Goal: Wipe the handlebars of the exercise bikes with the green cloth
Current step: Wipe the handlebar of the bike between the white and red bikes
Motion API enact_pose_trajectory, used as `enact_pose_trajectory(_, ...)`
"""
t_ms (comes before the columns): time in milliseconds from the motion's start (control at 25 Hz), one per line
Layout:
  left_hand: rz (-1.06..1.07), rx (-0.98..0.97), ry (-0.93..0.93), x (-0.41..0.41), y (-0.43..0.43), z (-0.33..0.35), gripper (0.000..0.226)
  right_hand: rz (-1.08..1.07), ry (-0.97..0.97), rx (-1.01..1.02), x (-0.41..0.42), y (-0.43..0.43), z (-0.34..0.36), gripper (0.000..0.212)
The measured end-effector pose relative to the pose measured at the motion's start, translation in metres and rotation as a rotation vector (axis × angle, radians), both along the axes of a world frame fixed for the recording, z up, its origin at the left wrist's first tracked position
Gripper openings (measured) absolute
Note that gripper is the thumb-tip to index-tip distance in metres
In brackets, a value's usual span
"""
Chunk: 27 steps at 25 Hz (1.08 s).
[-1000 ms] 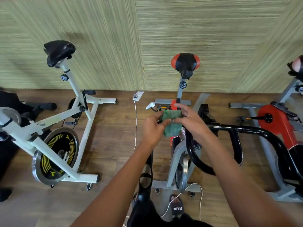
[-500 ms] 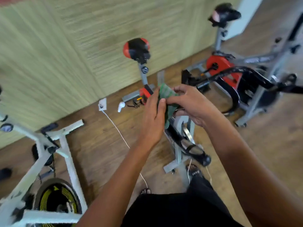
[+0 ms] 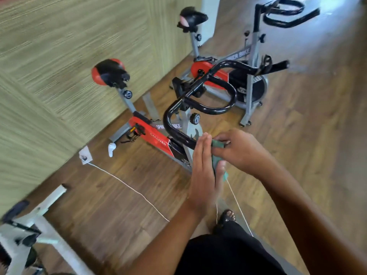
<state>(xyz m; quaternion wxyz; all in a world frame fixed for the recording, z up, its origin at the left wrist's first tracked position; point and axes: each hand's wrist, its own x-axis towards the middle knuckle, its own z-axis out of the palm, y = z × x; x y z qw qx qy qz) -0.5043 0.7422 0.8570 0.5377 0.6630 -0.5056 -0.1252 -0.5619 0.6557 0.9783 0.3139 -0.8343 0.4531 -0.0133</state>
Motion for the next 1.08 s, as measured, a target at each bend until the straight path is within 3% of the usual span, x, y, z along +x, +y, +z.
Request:
enact_pose_trajectory(80, 0.004, 0.025, -0.062, 0.003, -0.01, -0.015, 0.056, -0.082, -0.142, -0.005, -0.004, -0.006, -0.013, 0.016)
enact_pose_trajectory(200, 0.027, 0.035, -0.149, 0.011, -0.02, -0.027, 0.054, -0.469, -0.487, 0.295, -0.007, -0.024, -0.046, 0.026)
enact_pose_trajectory(320, 0.014, 0.03, -0.12, 0.012, -0.021, -0.028, 0.053, -0.803, -0.568, 0.273, -0.027, -0.037, -0.08, 0.02)
enact_pose_trajectory(400, 0.031, 0.026, -0.113, 0.009, -0.025, -0.028, 0.054, -0.773, -0.639, 0.431, -0.032, -0.033, -0.087, 0.026)
enact_pose_trajectory(560, 0.095, 0.011, -0.042, -0.009, -0.037, -0.016, 0.061, -0.438, -0.708, 0.628, -0.001, -0.028, -0.07, 0.034)
enact_pose_trajectory(760, 0.033, -0.041, -0.106, 0.011, -0.031, -0.028, 0.055, -0.657, -0.683, 0.781, 0.021, -0.031, -0.073, 0.028)
enact_pose_trajectory(1080, 0.052, -0.122, -0.076, -0.002, -0.04, -0.029, 0.049, -0.764, -0.785, 0.724, 0.025, -0.027, -0.079, 0.028)
